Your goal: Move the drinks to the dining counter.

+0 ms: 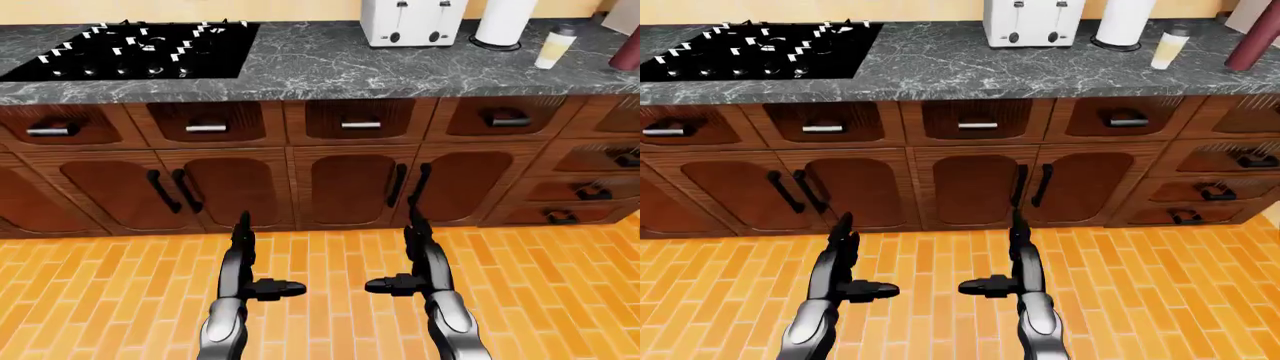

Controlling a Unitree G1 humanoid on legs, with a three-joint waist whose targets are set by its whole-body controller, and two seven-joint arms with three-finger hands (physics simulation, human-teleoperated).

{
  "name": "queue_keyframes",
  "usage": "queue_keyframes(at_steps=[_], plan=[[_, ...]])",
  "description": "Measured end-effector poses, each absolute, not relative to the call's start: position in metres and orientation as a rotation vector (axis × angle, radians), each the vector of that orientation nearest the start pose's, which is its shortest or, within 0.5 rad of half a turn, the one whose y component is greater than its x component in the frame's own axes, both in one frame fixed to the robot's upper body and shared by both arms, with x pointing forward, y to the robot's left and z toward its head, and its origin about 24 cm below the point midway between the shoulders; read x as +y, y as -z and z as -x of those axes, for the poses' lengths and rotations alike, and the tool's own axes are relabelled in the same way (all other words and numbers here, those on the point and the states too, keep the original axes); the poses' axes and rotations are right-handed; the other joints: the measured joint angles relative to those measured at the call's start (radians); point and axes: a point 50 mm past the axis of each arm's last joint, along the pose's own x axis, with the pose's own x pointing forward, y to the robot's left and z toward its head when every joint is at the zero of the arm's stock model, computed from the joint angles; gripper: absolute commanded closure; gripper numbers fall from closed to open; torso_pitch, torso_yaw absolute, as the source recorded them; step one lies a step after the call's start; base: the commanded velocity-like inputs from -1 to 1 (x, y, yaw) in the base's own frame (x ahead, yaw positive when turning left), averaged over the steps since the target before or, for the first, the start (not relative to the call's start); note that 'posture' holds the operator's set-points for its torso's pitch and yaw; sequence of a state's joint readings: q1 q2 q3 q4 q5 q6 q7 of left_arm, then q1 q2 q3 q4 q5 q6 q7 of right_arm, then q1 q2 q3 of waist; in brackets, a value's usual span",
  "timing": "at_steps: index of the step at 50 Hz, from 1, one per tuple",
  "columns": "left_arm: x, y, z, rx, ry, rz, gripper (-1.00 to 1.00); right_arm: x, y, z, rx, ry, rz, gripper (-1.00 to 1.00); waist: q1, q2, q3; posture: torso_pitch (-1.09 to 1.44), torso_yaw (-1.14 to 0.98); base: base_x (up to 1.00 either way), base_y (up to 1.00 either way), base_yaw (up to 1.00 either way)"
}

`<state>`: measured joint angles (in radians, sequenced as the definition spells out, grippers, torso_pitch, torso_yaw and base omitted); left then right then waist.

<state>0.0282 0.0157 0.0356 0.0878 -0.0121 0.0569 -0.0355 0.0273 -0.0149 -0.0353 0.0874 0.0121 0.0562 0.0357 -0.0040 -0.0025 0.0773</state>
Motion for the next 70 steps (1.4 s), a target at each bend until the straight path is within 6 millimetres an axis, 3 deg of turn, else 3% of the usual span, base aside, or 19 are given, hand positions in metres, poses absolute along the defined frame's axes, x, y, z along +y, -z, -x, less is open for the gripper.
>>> queue_keyframes(at_steps=[1, 3, 5, 8, 14, 29, 31, 34, 39, 42, 45, 49, 54, 58, 60, 63, 67, 69, 70], plan=[[0.162, -0.014, -0.246, 0.154, -0.012, 0.002, -1.0, -0.161, -0.012, -0.246, 0.15, 0.008, 0.0, -1.0, -0.002, -0.005, -0.01, 0.0, 0.0, 0.0, 0.0, 0.0], [0.163, -0.037, -0.254, 0.063, -0.015, 0.002, -1.0, -0.163, -0.022, -0.252, 0.075, 0.018, 0.011, -1.0, 0.004, -0.006, -0.058, 0.0, 0.0, 0.0, 0.0, 0.0], [0.164, -0.047, -0.255, 0.016, -0.019, 0.0, -1.0, -0.164, -0.02, -0.249, 0.064, 0.028, 0.011, -1.0, 0.007, -0.011, -0.041, 0.0, 0.0, 0.0, 0.0, 0.0], [0.163, -0.041, -0.253, 0.047, -0.02, -0.005, -1.0, -0.164, -0.017, -0.24, 0.102, 0.032, 0.012, -1.0, 0.008, -0.005, -0.053, 0.0, 0.0, 0.0, 0.0, 0.0], [0.157, -0.041, -0.259, 0.089, 0.006, -0.009, -1.0, -0.165, -0.039, -0.24, 0.062, 0.037, 0.016, -1.0, 0.008, -0.006, -0.056, 0.0, 0.0, 0.0, 0.0, 0.0], [0.155, -0.133, -0.268, -0.059, 0.029, -0.051, -1.0, -0.178, -0.118, -0.251, -0.069, 0.059, 0.017, -1.0, 0.012, -0.006, -0.075, 0.0, 0.0, 0.0, -0.05, 0.0], [0.157, -0.144, -0.267, -0.063, 0.022, -0.058, -1.0, -0.177, -0.122, -0.252, -0.066, 0.049, 0.012, -1.0, 0.019, 0.026, -0.059, 0.0, 0.0, 0.0, -0.69, 0.0], [0.158, -0.16, -0.269, -0.086, 0.004, -0.058, -1.0, -0.177, -0.127, -0.253, -0.063, 0.042, 0.006, -1.0, 0.024, 0.058, -0.067, 0.0, 0.0, 0.0, -0.69, 0.0], [0.147, -0.178, -0.267, -0.123, 0.041, -0.067, -1.0, -0.183, -0.133, -0.254, -0.074, 0.061, 0.001, -1.0, 0.034, 0.019, -0.056, 0.0, 0.0, 0.0, -0.69, 0.0], [0.149, -0.178, -0.269, -0.103, 0.037, -0.067, -1.0, -0.181, -0.134, -0.255, -0.069, 0.052, 0.001, -1.0, 0.041, -0.019, -0.049, 0.0, 0.0, 0.01, -0.7, 0.0], [0.149, -0.181, -0.27, -0.1, 0.032, -0.063, -1.0, -0.183, -0.139, -0.256, -0.081, 0.053, 0.007, -1.0, 0.032, -0.069, -0.062, 0.0, 0.0, 0.01, -0.7, 0.0], [0.144, -0.18, -0.268, -0.077, 0.076, -0.052, -1.0, -0.193, -0.136, -0.253, -0.053, 0.107, 0.011, -1.0, 0.015, -0.053, -0.04, 0.0, 0.0, 0.01, -0.69, 0.0], [0.147, -0.193, -0.265, -0.124, 0.059, -0.054, -1.0, -0.187, -0.151, -0.253, -0.097, 0.081, 0.011, -1.0, 0.024, 0.006, -0.03, 0.0, 0.0, 0.01, -0.7, 0.0], [0.147, -0.199, -0.263, -0.143, 0.062, -0.054, -1.0, -0.186, -0.159, -0.252, -0.122, 0.068, 0.009, -1.0, 0.031, 0.041, -0.039, 0.0, 0.0, 0.03, -0.69, 0.0], [0.15, -0.195, -0.264, -0.112, 0.048, -0.05, -1.0, -0.184, -0.158, -0.252, -0.112, 0.059, 0.0, -1.0, 0.047, 0.041, -0.033, 0.0, 0.0, 0.03, -0.69, 0.0], [0.152, -0.192, -0.265, -0.077, 0.038, -0.048, -1.0, -0.185, -0.154, -0.253, -0.076, 0.056, -0.005, -1.0, 0.041, 0.055, -0.061, 0.0, 0.0, 0.03, -0.7, 0.0], [0.151, -0.202, -0.26, -0.132, 0.047, -0.039, -1.0, -0.185, -0.163, -0.25, -0.121, 0.06, -0.004, -1.0, 0.047, 0.001, -0.049, 0.0, 0.0, 0.04, -0.7, 0.0], [0.152, -0.205, -0.26, -0.145, 0.049, -0.039, -1.0, -0.184, -0.167, -0.249, -0.14, 0.058, -0.001, -1.0, 0.037, -0.058, -0.054, 0.0, 0.0, 0.04, -0.7, 0.0], [0.15, -0.204, -0.26, -0.139, 0.056, -0.03, -1.0, -0.186, -0.167, -0.25, -0.136, 0.063, 0.005, -1.0, 0.027, -0.056, -0.052, 0.0, 0.0, 0.05, -0.7, 0.0]])
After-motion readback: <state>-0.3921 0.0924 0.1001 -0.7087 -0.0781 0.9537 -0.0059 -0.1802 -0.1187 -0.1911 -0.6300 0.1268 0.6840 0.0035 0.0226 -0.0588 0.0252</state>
